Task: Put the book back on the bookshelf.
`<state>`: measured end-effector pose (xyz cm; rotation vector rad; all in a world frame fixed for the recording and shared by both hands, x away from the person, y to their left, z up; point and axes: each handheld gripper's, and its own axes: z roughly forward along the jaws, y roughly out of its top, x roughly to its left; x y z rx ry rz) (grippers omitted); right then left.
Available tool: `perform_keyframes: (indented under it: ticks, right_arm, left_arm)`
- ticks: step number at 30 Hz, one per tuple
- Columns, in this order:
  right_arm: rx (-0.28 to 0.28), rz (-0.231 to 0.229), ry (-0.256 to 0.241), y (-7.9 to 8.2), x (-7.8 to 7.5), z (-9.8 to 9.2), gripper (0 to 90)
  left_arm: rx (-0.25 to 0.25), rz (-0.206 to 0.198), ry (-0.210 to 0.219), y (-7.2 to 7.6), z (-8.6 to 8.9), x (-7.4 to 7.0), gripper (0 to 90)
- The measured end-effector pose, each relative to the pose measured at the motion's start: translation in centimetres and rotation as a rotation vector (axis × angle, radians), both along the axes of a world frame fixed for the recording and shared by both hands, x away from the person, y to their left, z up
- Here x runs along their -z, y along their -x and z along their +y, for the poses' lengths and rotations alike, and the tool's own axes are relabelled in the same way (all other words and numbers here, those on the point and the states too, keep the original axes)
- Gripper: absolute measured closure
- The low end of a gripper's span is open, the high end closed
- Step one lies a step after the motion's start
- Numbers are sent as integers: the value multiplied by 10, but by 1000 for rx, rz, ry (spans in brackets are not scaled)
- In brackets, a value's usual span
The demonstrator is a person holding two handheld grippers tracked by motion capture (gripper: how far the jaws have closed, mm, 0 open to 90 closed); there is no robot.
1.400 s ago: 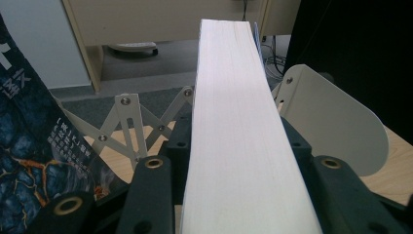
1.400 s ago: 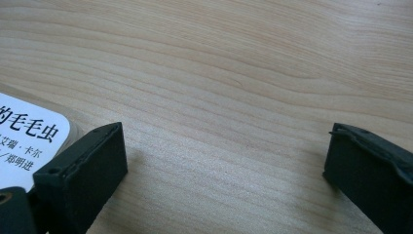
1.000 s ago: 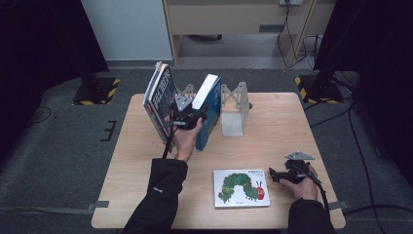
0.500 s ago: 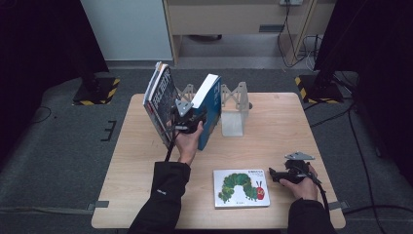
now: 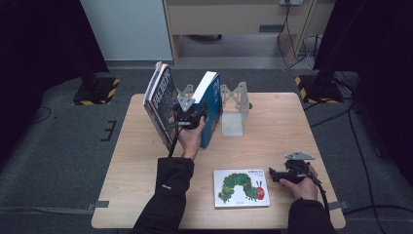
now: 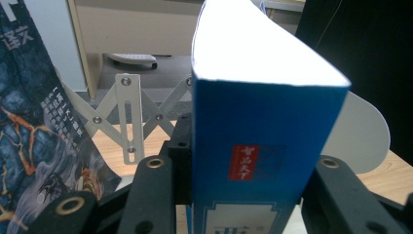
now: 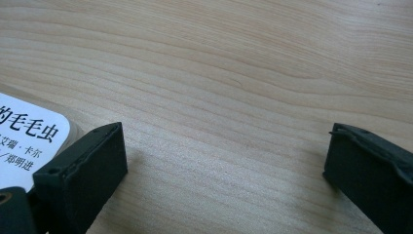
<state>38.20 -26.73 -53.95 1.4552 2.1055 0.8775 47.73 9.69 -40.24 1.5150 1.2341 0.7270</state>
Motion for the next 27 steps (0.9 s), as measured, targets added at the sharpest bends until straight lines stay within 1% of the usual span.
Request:
perform_keyframes:
  ticks: [9, 12, 14, 20, 22, 25, 27]
  right_arm:
    - [-1, 3, 0, -1, 0, 1, 15]
    - [-1, 3, 0, -1, 0, 1, 15]
    - [-1, 4, 0, -1, 0, 1, 15]
    - [-1, 3, 1, -1, 0, 1, 15]
    - [-1, 3, 1, -1, 0, 1, 16]
    - [-1, 3, 1, -1, 0, 1, 15]
    - [-1, 3, 1, -1, 0, 1, 16]
  left_arm:
    - [-13, -11, -30, -6, -6, -3, 601]
    - [-7, -14, -42, -8, -8, -3, 600]
    - [6, -13, -49, -8, -8, -2, 599]
    - [53, -17, -58, -1, -9, 2, 568]
    - [67, -11, -45, 3, -9, 4, 545]
    - [88, 9, -65, 11, -6, 11, 518]
    - [103, 29, -60, 16, -3, 17, 509]
